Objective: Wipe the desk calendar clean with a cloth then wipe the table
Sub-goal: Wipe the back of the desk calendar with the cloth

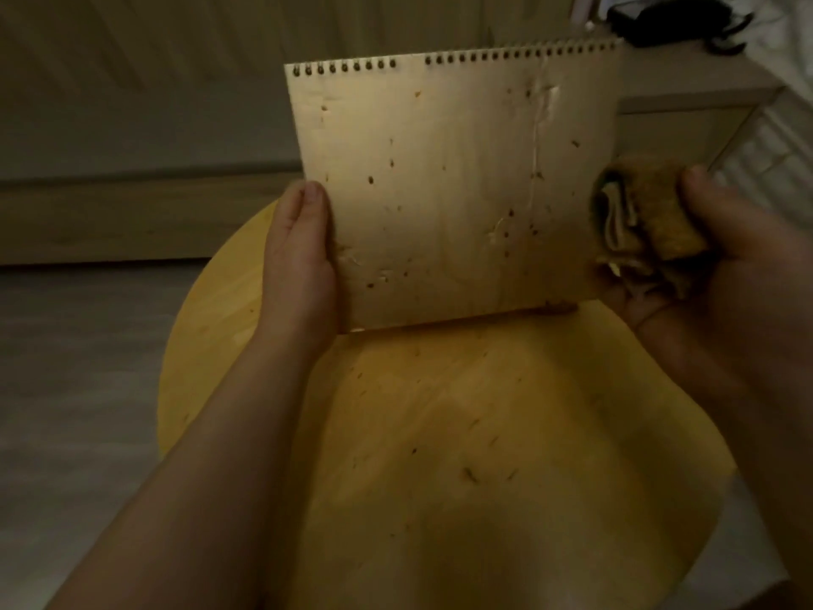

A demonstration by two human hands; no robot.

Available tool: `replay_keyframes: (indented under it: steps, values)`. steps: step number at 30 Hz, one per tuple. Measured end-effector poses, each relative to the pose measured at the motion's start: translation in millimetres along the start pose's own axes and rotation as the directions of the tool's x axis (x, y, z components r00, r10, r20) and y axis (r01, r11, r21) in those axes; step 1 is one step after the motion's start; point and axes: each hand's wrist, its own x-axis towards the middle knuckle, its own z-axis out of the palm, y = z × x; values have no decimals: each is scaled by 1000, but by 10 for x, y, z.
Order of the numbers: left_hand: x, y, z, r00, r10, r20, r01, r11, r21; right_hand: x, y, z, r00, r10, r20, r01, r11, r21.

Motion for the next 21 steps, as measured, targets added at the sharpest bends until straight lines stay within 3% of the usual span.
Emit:
replay_keyframes:
  steps: [3, 5, 7, 9, 12, 14, 17, 19, 21]
  values:
    - [-74, 19, -41, 998, 2, -58, -3, 1000, -10, 58, -104, -82, 1000, -4, -27, 6, 997, 83]
    - [-149, 25, -60, 997, 5, -73, -7, 1000, -16, 130, -147, -138, 995, -91, -38, 92, 996, 22]
    - [-229, 16, -96, 997, 7, -74, -9, 1000, -15, 211, -169, -200, 954, -281, -106, 262, 951, -161]
    - [-299, 14, -140, 997, -5, -73, 4, 1000, -2, 268, -146, -269, 869, -478, -130, 403, 835, -375]
    - [-377, 23, -215, 995, -29, -94, 31, 999, 26, 319, -88, -309, 808, -574, -132, 384, 683, -621]
    - [-424, 29, -258, 995, -50, -89, 53, 998, 32, 333, -72, -327, 736, -677, 4, 445, 479, -756]
    - [-471, 32, -285, 995, -68, -78, 70, 997, 20, 341, -22, -304, 506, -768, 393, 601, -13, -799]
    - [-476, 35, -275, 995, -58, -80, 59, 998, 6, 306, 24, -210, 403, -776, 485, 607, -170, -776]
    - [-466, 37, -263, 995, -49, -83, 48, 999, -18, 260, 75, -125, 395, -775, 493, 588, -199, -784]
